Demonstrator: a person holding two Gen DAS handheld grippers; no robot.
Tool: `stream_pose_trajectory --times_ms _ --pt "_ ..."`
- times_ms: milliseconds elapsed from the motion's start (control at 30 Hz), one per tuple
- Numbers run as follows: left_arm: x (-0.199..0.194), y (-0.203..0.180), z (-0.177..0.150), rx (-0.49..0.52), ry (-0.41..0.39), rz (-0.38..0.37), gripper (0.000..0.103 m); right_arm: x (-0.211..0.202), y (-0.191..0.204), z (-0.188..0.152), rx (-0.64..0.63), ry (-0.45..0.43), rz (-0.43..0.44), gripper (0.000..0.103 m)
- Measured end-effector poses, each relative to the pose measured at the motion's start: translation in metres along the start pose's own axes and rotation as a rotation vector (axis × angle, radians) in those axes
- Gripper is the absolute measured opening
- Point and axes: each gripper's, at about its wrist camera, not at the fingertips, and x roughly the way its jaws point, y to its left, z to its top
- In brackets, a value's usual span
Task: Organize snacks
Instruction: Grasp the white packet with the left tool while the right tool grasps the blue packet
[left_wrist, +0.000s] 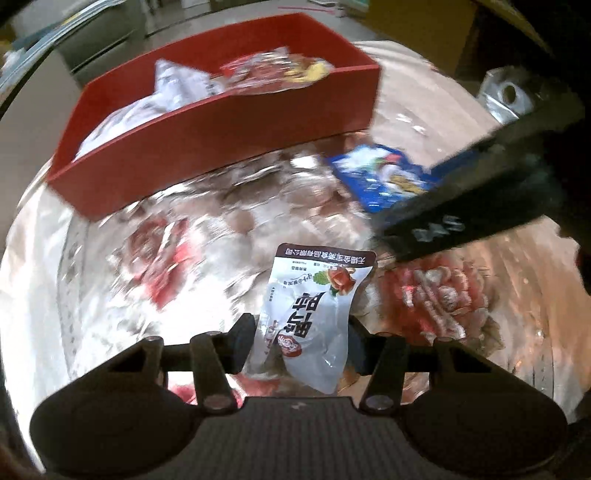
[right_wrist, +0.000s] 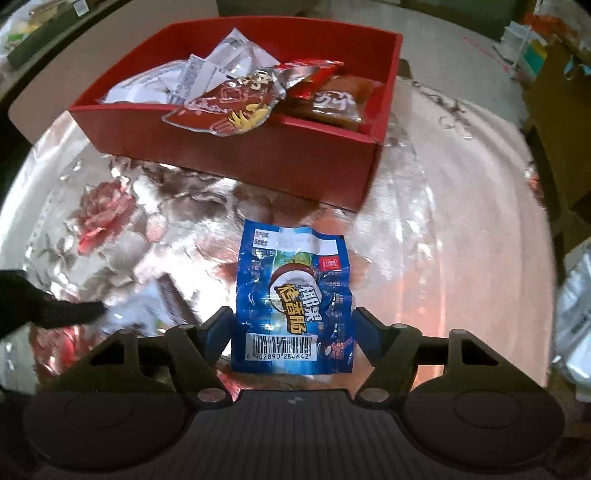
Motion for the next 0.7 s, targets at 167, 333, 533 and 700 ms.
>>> stream_pose_trajectory --times_ms 167,333,533,700 --pt "-0.007 0.021 0.000 -0.098 -0.029 -0.015 0.046 -0.025 -0.006 -0.006 0.046 -0.059 0.029 0.076" --pt "-0.019 0.035 0.006 -0.168 -0.081 -0.029 0.046 -0.044 -0.004 -0.008 0.085 -0.112 0.071 0.076" --pt "-0.030 0.053 0.008 -0.223 -0.114 -0.041 0.046 -0.054 -0.008 -0.018 0.135 -0.140 0.107 0.076" --pt "-0.035 0.069 0.011 -0.279 -0.133 -0.053 0.046 -0.064 -0.019 -0.015 0.185 -0.180 0.116 0.076"
